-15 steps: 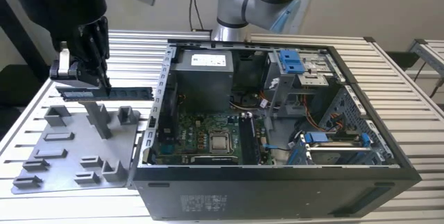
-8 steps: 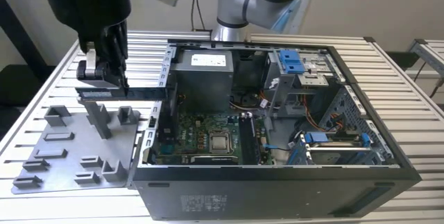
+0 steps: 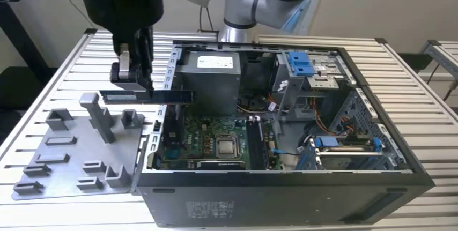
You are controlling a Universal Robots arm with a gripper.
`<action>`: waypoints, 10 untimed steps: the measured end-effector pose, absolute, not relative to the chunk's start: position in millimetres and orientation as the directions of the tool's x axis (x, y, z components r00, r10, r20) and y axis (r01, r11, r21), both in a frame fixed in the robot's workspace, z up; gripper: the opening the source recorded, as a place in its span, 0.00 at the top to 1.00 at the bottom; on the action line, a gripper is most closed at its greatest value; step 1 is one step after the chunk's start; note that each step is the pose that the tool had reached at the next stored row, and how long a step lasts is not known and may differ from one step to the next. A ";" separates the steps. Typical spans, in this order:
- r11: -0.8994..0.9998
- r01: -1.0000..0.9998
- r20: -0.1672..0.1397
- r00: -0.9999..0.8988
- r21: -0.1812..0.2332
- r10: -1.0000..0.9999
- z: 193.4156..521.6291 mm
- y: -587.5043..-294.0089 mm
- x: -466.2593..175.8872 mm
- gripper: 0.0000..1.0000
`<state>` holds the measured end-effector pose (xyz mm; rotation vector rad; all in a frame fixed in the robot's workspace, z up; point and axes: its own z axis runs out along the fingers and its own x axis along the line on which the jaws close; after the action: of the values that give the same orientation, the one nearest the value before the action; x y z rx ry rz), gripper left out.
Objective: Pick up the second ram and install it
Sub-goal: 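Pick up the second ram and move it above second insertion slot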
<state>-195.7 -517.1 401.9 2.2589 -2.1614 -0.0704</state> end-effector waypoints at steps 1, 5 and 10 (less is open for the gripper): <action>-0.045 -0.998 -0.023 0.044 0.042 -0.999 401.9 -517.1 -191.7 0.86; -0.044 -0.998 -0.023 0.044 0.045 -0.999 401.9 -517.1 -175.1 0.86; -0.045 -0.998 -0.023 0.043 0.048 -0.999 401.9 -517.1 -155.4 0.86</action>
<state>-155.4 -517.1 401.9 2.2556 -2.1584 -0.0771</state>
